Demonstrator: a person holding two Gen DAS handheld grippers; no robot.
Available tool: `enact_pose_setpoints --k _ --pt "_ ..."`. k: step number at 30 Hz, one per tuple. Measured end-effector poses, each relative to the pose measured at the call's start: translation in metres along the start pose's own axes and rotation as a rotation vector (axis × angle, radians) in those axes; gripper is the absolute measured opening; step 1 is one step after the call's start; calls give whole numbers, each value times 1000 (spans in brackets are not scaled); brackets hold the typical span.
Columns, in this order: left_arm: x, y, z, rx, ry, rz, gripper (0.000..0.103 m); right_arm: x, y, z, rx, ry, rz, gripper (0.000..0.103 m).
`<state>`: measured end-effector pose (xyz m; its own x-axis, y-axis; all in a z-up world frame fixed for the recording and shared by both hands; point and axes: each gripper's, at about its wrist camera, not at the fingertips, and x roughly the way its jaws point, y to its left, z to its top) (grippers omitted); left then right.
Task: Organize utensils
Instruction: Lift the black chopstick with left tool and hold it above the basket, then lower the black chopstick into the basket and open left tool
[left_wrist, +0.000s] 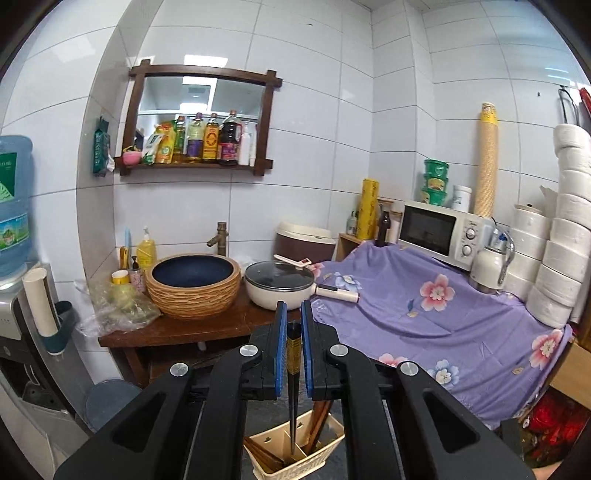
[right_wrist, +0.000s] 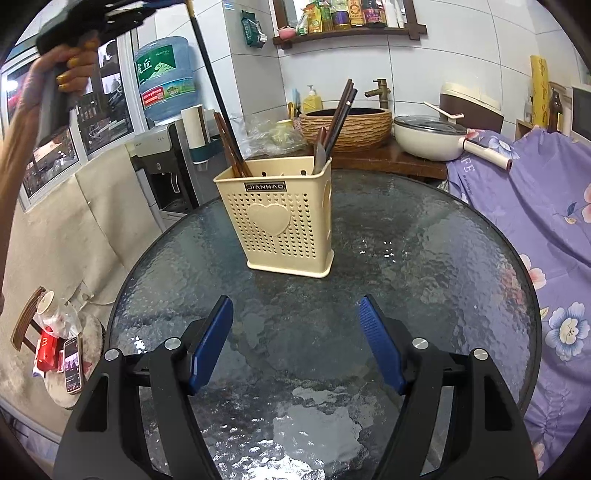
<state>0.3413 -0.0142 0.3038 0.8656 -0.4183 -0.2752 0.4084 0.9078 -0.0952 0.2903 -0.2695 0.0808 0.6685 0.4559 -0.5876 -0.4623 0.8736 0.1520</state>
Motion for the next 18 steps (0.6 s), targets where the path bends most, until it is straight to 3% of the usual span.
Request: enact_pose_setpoints --k 11,18 --pt "35 24 -30 -58 43 32 7 3 2 -4 -1 8 11 71" --pt "54 25 -70 -57 110 37 7 2 -1 4 9 -23 -5 71"
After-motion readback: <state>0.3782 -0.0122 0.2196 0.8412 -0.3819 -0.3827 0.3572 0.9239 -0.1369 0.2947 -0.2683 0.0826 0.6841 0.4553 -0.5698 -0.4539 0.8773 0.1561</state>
